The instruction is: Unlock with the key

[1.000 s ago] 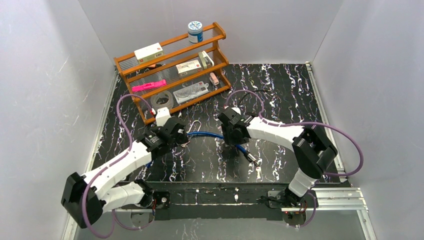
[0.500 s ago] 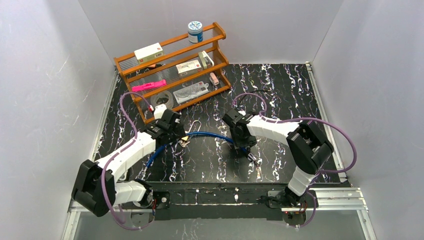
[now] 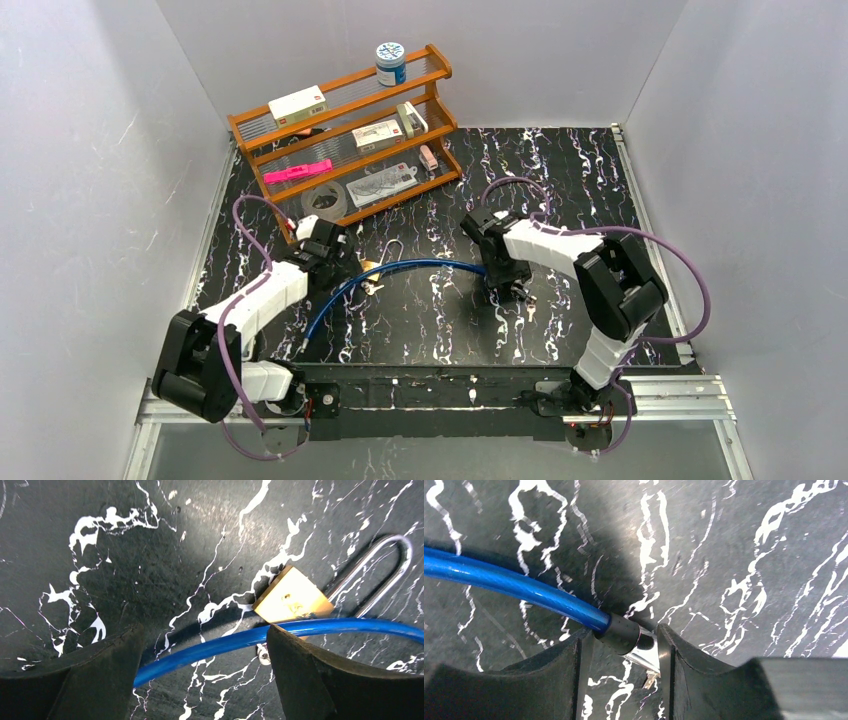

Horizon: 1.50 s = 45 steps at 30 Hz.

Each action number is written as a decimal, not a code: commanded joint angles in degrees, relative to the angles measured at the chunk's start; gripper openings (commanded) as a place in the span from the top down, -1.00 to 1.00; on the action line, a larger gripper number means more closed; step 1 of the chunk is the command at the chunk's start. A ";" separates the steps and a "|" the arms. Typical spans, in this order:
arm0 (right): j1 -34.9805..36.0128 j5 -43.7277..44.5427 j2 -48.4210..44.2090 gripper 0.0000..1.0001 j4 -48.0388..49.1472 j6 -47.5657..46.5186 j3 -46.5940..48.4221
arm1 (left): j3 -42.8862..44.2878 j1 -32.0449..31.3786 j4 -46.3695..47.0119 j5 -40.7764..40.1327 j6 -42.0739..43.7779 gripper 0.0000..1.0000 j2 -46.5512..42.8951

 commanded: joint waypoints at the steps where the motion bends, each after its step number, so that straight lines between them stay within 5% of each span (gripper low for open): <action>1: -2.39 4.71 4.19 -0.12 0.01 -0.85 1.00 | -2.85 0.40 0.00 2.77 -1.45 -0.77 -0.73; 14: -13.28 10.52 7.74 -0.01 4.51 -4.26 5.10 | -9.89 0.44 2.23 16.91 -0.78 -0.58 -9.95; 22: -20.49 12.64 8.59 -0.02 4.64 -2.95 11.80 | -5.44 0.44 -2.93 13.08 0.39 -0.58 -13.06; 32: -20.02 -5.67 -27.11 -0.36 13.07 -2.51 1.87 | 9.83 0.44 -10.30 8.70 9.91 -0.80 -23.02; 36: -20.04 -6.36 -41.92 -0.51 13.34 -4.03 0.14 | 15.53 0.44 -13.28 6.39 14.82 -0.85 -25.77; 41: -20.10 -4.86 -54.87 -0.94 10.42 -5.95 4.42 | 22.42 0.44 -16.38 4.96 19.95 -0.96 -28.91; 45: -20.10 -3.19 -59.87 -0.97 6.37 -6.99 10.49 | 27.48 0.44 -18.29 3.75 23.58 -0.96 -31.73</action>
